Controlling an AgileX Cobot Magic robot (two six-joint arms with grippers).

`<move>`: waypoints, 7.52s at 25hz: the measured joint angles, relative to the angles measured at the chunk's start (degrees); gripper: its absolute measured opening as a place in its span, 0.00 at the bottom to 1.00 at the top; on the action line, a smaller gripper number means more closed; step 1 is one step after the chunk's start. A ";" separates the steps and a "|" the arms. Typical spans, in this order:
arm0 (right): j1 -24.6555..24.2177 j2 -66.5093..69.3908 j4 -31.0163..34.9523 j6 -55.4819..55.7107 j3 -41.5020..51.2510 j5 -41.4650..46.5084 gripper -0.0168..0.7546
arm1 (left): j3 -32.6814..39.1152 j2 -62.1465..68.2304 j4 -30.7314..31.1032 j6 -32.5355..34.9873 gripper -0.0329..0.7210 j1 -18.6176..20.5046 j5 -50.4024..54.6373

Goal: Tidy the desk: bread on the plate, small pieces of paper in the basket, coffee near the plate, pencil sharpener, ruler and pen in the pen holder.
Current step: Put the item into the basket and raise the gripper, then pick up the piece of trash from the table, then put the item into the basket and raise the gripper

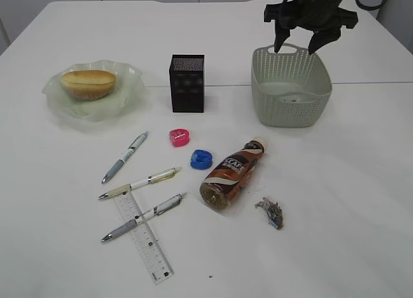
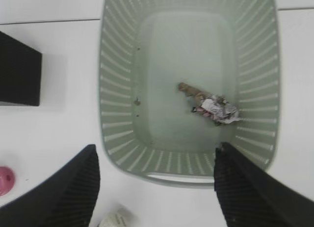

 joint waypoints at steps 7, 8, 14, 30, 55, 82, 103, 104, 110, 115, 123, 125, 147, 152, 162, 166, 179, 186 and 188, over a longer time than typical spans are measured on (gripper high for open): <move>0.00 -0.92 6.95 -2.82 1.40 0.21 0.72 | 0.00 0.00 0.00 0.00 0.71 0.00 0.00; 0.00 -1.77 7.16 -2.86 2.15 0.21 0.72 | 0.00 0.00 0.00 0.00 0.71 0.00 0.00; 0.00 -9.81 7.27 -3.54 9.53 0.21 0.72 | 0.00 0.00 0.00 0.00 0.71 0.00 0.00; 0.00 -42.66 9.51 -8.48 48.64 0.21 0.71 | 0.00 0.00 -1.00 0.00 0.71 0.00 0.00; 7.84 -43.63 14.63 -16.41 82.55 -36.46 0.71 | 0.00 0.00 -2.65 0.00 0.71 0.00 0.00; 10.73 -33.15 20.20 -24.25 78.58 -33.10 0.71 | 0.00 0.00 -2.65 0.00 0.70 0.00 0.00; 13.07 -22.40 11.99 -23.71 71.56 -32.47 0.71 | 0.00 0.00 -2.69 0.00 0.70 0.00 0.00; 13.07 -21.96 11.63 -23.56 71.56 -32.21 0.71 | 0.00 0.00 -2.69 0.00 0.70 0.00 0.00; 13.07 -21.20 7.56 -20.25 71.43 -31.65 0.71 | 0.00 0.00 -2.69 0.00 0.70 0.00 0.00; 13.07 -20.17 7.21 -19.85 71.43 -31.56 0.71 | 0.00 0.00 -2.69 0.00 0.70 0.00 0.00; 13.07 -19.21 7.09 -19.63 71.40 -31.56 0.71 | 0.00 0.00 -2.69 0.00 0.69 0.00 0.00; 13.07 -18.99 7.09 -19.63 71.40 -31.56 0.71 | 0.00 0.00 -2.69 0.00 0.69 0.00 0.00; 13.07 -18.99 7.09 -18.32 69.64 -27.84 0.02 | 0.00 0.00 -2.69 0.00 0.69 0.00 0.00; 13.07 -20.51 7.09 -16.53 66.67 -21.56 0.02 | 0.00 0.00 -2.69 0.00 0.68 0.00 0.00; 13.07 -27.83 7.00 -14.61 63.93 -11.72 0.02 | 0.00 0.00 -2.69 0.00 0.68 0.00 0.00; 13.07 -28.34 6.83 -13.15 58.67 -9.32 0.02 | 0.00 0.00 -2.69 0.00 0.68 0.00 0.00; 6.50 -18.75 3.68 -8.26 27.05 -3.91 0.02 | 0.00 0.00 -2.69 0.00 0.67 0.00 0.00; 1.57 -7.22 3.57 -6.77 9.47 -2.60 0.02 | 0.00 0.00 -2.69 0.00 0.67 0.00 0.00; 0.47 -3.68 3.36 -6.40 4.78 -2.47 0.02 | 0.00 0.00 -2.69 0.00 0.67 0.00 0.00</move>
